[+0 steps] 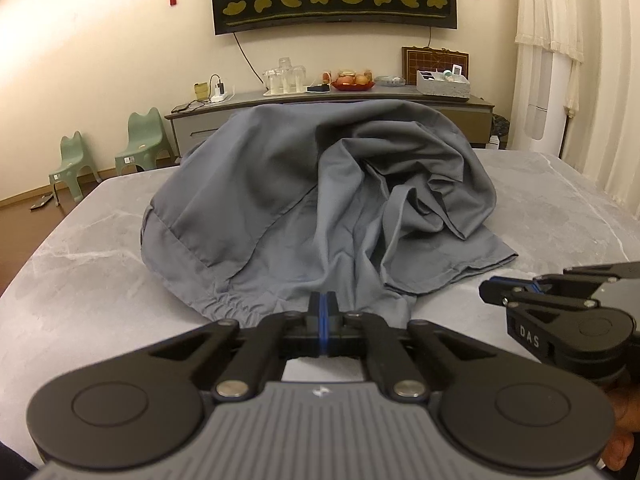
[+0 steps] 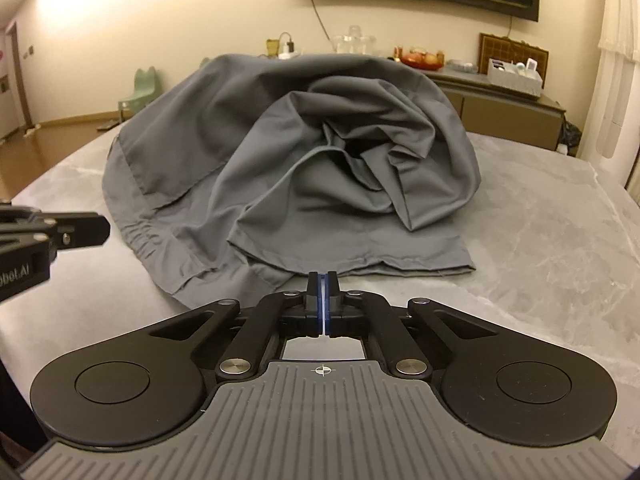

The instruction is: Fold clothes

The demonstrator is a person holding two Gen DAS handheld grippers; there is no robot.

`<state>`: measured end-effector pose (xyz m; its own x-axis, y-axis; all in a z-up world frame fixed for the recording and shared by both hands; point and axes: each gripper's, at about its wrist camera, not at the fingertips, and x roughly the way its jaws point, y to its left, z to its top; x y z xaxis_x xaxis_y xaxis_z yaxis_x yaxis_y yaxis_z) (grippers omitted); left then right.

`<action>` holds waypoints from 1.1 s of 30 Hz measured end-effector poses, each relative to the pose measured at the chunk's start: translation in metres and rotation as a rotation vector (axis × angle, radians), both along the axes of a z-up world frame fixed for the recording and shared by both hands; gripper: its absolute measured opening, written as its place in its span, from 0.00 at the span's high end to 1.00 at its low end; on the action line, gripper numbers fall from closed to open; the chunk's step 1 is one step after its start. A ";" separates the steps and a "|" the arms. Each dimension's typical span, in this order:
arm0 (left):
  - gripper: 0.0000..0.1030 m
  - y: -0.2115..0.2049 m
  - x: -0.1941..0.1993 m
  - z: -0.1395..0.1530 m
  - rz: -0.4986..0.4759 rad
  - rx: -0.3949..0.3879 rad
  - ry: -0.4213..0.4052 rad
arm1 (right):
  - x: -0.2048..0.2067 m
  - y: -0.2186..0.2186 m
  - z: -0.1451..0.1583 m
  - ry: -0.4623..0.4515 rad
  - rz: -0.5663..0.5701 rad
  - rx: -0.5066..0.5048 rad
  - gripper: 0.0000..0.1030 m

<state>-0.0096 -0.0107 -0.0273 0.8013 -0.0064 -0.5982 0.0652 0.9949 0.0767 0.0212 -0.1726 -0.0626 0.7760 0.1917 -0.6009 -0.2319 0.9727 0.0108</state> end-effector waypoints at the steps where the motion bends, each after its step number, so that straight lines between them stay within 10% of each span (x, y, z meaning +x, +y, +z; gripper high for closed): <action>1: 1.00 0.002 0.002 0.000 0.002 -0.004 0.001 | 0.001 0.000 -0.001 0.002 -0.004 0.000 1.00; 4: 0.94 0.010 0.011 -0.002 0.007 -0.023 0.024 | 0.005 0.002 -0.005 0.010 -0.019 -0.009 0.98; 6: 0.56 0.018 0.017 -0.002 -0.006 -0.063 0.035 | 0.008 0.003 -0.007 0.003 -0.048 -0.026 0.82; 7: 0.11 0.023 0.021 -0.001 0.002 -0.074 0.025 | 0.009 0.003 -0.008 -0.004 -0.065 -0.038 0.49; 8: 0.00 0.029 0.024 0.000 0.017 -0.080 0.006 | 0.010 0.004 -0.009 -0.010 -0.081 -0.049 0.30; 10: 0.00 0.038 0.034 0.003 0.019 -0.078 -0.018 | 0.011 0.002 -0.007 -0.042 -0.100 -0.053 0.05; 18: 0.00 0.041 0.088 -0.019 -0.112 0.017 0.032 | 0.056 -0.014 0.013 -0.122 -0.162 -0.072 0.00; 27: 0.04 0.022 0.147 -0.082 -0.153 0.079 0.085 | 0.224 -0.027 -0.013 -0.032 -0.263 -0.208 0.02; 29: 0.35 0.034 0.158 -0.087 -0.144 0.038 0.110 | 0.248 -0.030 -0.023 0.023 -0.208 -0.168 0.22; 31: 0.70 0.050 0.166 -0.080 -0.117 0.001 0.123 | 0.260 -0.036 -0.017 0.071 -0.165 -0.099 0.77; 33: 0.80 0.071 0.166 -0.070 -0.072 -0.036 0.115 | 0.257 -0.041 0.012 0.034 -0.123 -0.057 0.88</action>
